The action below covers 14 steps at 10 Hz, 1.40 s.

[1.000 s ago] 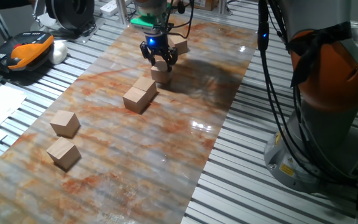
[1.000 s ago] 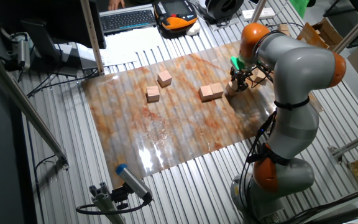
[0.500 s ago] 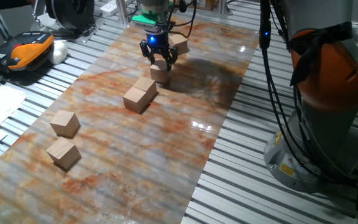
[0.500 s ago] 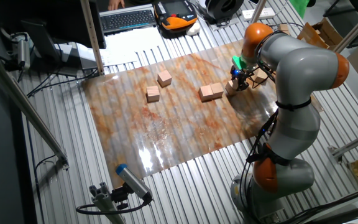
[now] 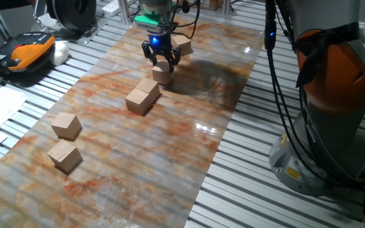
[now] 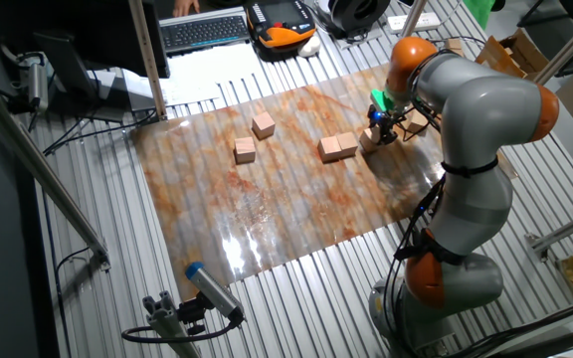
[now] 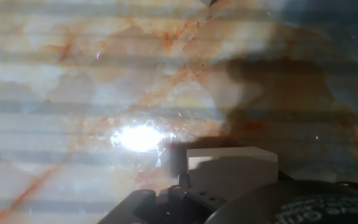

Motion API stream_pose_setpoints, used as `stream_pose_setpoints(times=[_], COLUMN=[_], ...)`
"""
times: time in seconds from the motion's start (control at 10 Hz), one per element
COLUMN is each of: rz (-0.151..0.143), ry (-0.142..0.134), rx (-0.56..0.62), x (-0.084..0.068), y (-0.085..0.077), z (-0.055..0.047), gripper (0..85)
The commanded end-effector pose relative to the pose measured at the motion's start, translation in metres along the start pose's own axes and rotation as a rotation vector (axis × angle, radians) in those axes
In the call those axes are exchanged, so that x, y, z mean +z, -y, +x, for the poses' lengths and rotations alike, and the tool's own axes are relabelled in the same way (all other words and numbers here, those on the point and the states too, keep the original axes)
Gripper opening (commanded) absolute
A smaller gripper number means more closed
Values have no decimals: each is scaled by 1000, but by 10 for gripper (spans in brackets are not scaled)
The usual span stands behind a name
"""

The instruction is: Stack the blocks into a pyramid shape

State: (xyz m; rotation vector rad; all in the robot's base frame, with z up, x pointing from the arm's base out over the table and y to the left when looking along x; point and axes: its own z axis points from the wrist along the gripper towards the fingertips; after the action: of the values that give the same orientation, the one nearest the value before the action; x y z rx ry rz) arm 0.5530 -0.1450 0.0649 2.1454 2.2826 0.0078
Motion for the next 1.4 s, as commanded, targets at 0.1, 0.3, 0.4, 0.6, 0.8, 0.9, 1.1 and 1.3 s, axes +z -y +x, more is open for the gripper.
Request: stream_pose_setpoints(times=[0.1,0.3,0.4,0.6,0.8,0.9,1.1,1.3], rz=[-1,-4,-8,-15,-26,-26,6,19], ry=[-2,-5,-8,-18,-30,-30,1,19], rx=[2,2,3,16,21,22,29,-3], x=[1,0,0,-3,-4,-2,5,3], y=[-1,-3,-4,-8,-9,-9,-9,-6], z=[4,8,9,11,14,17,29,29], gripper=[0,0,0,0,0,0,0,0])
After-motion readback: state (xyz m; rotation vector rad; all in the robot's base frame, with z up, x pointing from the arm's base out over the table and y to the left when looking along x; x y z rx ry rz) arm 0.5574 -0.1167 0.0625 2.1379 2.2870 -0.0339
